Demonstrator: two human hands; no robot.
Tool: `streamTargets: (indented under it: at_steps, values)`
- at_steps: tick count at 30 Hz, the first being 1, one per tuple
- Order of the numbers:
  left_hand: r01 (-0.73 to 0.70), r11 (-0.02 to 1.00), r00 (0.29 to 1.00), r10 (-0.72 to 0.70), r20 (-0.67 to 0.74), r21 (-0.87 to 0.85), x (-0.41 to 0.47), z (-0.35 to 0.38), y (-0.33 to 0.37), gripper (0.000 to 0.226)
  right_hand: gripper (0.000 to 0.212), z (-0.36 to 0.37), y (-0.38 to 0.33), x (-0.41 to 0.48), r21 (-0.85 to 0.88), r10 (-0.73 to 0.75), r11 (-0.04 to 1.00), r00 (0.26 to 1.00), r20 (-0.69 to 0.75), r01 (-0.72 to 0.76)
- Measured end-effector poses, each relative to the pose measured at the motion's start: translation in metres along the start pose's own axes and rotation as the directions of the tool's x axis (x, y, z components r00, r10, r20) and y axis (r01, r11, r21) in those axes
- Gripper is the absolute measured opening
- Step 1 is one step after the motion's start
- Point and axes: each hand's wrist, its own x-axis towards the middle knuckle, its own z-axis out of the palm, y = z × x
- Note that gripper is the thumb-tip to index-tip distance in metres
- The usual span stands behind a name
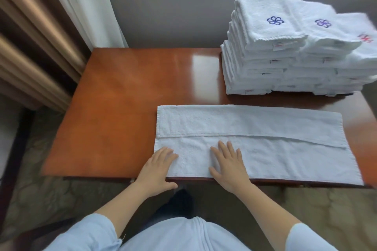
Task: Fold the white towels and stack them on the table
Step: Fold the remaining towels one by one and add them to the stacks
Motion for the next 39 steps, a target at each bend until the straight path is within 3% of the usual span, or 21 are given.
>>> streamTargets:
  at_steps: [4,8,11,18,21,26,31,39]
  values:
    - [0.035,0.998,0.993,-0.03,-0.115,0.048,-0.017,0.009,0.012,0.042,0.071,0.008,0.002,-0.023,-0.04,-0.057,0.997,0.997,0.047,0.059]
    - [0.095,0.996,0.982,-0.094,-0.164,-0.004,-0.028,0.007,0.022,0.013,0.058,0.01,0.003,-0.035,-0.112,-0.094,0.989,0.996,0.006,0.094]
    - [0.11,0.992,0.977,-0.12,-0.178,-0.07,-0.04,0.009,0.026,0.017,0.05,0.011,0.006,-0.044,-0.092,-0.098,0.991,0.994,-0.053,0.093]
    - [0.327,0.924,0.91,-0.364,-0.196,-0.199,-0.045,-0.008,0.038,0.023,0.027,-0.016,0.02,-0.052,0.049,0.008,0.999,0.981,-0.196,0.002]
    - [0.321,0.924,0.88,-0.372,-0.296,-0.206,-0.036,-0.023,0.041,0.025,0.018,-0.034,0.025,-0.048,0.171,0.108,0.984,0.936,-0.336,-0.053]
    - [0.3,0.938,0.813,-0.348,-0.467,-0.176,-0.008,-0.053,0.039,0.023,0.024,-0.063,0.018,-0.022,0.346,0.202,0.938,0.846,-0.494,-0.021]
    - [0.316,0.939,0.797,-0.34,-0.498,-0.136,0.034,-0.076,0.02,0.021,0.032,-0.083,0.017,0.023,0.388,0.272,0.919,0.819,-0.506,-0.065]
    - [0.338,0.94,0.856,-0.329,-0.398,-0.049,0.096,-0.076,-0.013,0.02,0.04,-0.078,0.029,0.089,0.363,0.296,0.92,0.872,-0.389,-0.15]
